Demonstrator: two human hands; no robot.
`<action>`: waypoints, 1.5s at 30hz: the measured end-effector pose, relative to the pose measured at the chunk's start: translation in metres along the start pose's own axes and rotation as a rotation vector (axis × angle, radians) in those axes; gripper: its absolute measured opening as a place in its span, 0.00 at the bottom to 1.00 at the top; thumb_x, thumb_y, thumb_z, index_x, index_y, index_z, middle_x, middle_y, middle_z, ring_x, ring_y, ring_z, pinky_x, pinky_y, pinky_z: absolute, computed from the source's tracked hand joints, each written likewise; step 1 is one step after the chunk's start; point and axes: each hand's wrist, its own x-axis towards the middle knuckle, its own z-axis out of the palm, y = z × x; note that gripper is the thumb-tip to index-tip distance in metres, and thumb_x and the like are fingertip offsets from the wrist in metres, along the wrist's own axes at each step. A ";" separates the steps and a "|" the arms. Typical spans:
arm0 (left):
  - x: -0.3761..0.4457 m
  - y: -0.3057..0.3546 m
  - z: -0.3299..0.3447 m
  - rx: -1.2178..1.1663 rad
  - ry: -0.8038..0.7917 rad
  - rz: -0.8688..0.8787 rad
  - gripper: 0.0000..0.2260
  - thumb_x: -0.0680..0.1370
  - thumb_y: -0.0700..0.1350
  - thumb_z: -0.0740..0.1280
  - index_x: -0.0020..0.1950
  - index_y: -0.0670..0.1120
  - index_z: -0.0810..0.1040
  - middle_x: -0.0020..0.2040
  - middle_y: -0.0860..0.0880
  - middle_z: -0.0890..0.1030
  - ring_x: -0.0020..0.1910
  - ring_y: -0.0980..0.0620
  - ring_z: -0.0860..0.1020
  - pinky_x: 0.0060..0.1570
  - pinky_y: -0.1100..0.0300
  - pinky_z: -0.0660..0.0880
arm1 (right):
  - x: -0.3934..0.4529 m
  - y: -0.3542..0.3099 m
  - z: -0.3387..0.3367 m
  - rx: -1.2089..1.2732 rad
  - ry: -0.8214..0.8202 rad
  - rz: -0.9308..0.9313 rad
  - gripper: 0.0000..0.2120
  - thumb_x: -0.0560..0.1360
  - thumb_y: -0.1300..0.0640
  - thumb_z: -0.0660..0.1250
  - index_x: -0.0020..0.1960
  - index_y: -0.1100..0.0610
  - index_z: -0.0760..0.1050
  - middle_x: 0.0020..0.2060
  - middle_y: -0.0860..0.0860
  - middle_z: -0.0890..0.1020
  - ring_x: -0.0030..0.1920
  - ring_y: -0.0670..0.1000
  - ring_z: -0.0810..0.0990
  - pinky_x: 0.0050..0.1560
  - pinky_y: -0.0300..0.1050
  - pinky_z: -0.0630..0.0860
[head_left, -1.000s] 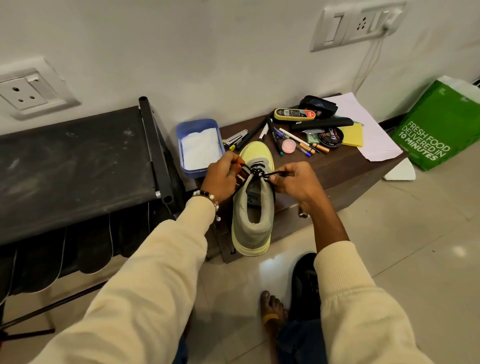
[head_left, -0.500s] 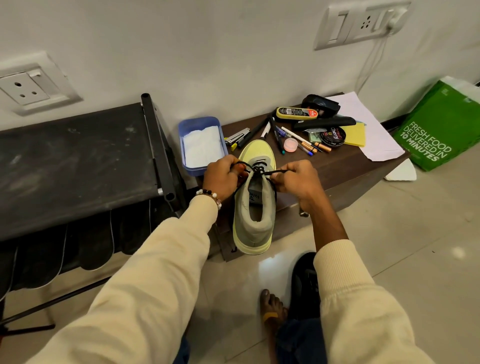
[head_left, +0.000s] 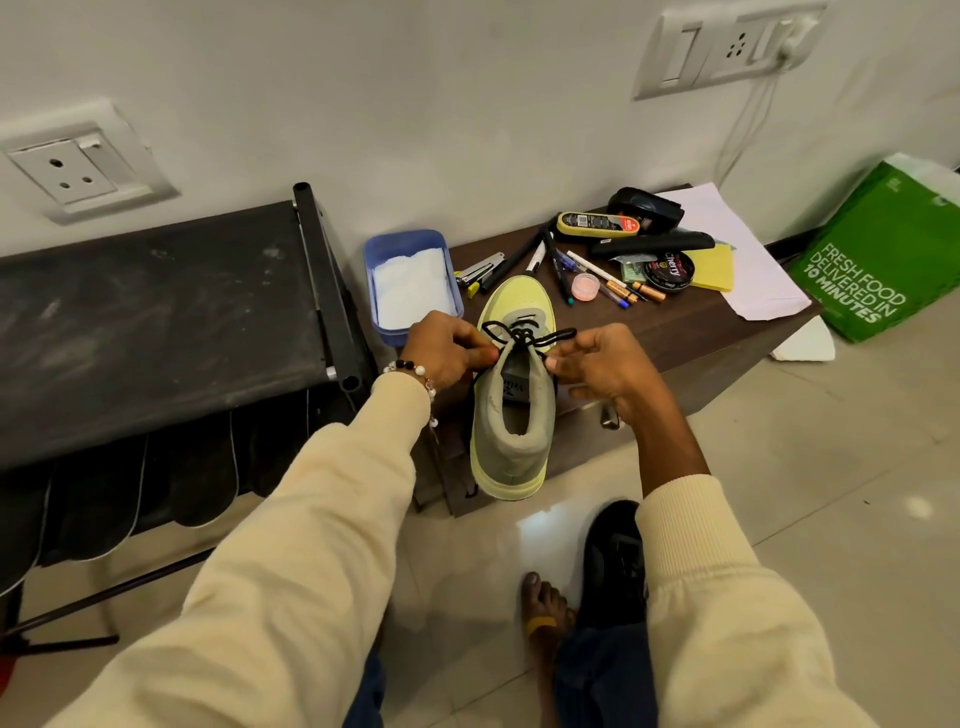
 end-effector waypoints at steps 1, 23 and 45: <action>0.000 0.001 0.000 0.016 0.008 0.014 0.06 0.75 0.39 0.71 0.50 0.42 0.84 0.44 0.47 0.82 0.45 0.48 0.81 0.53 0.51 0.79 | -0.001 -0.001 0.000 -0.014 0.007 -0.001 0.04 0.72 0.62 0.71 0.47 0.59 0.81 0.46 0.54 0.84 0.49 0.51 0.82 0.50 0.53 0.80; 0.005 0.003 0.003 0.192 0.187 0.015 0.08 0.77 0.41 0.69 0.53 0.39 0.83 0.49 0.43 0.83 0.49 0.47 0.79 0.52 0.57 0.74 | 0.003 -0.002 -0.005 -0.190 0.022 -0.100 0.04 0.73 0.57 0.70 0.44 0.58 0.82 0.41 0.52 0.83 0.48 0.48 0.80 0.51 0.47 0.74; 0.009 0.001 0.012 0.303 0.079 0.083 0.08 0.81 0.40 0.61 0.54 0.39 0.78 0.52 0.42 0.81 0.51 0.45 0.78 0.52 0.56 0.73 | 0.004 -0.010 0.005 -0.384 0.086 -0.196 0.11 0.77 0.56 0.66 0.46 0.65 0.80 0.40 0.57 0.81 0.39 0.48 0.76 0.40 0.42 0.72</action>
